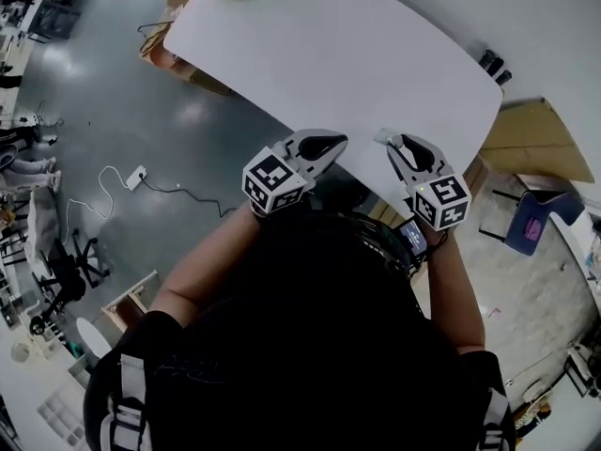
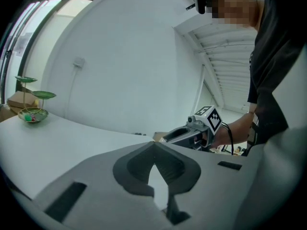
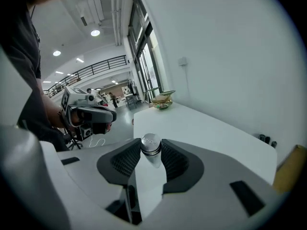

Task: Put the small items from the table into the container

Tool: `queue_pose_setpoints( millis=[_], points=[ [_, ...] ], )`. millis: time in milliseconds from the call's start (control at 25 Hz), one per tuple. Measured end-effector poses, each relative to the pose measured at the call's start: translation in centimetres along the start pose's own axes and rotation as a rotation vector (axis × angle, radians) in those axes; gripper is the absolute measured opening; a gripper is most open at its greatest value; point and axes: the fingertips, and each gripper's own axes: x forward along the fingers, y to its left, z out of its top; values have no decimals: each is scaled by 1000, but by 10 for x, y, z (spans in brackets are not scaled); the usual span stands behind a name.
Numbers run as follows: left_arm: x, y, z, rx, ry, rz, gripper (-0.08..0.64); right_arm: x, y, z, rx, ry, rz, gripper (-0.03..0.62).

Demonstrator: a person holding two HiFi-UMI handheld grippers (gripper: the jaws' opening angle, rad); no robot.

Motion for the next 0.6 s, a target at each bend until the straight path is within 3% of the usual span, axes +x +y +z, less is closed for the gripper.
queue_pose_setpoints(
  millis=[600],
  points=[
    [-284,130,-7,-54,-166,295,5,215,225,95,-189,29,258,143]
  ],
)
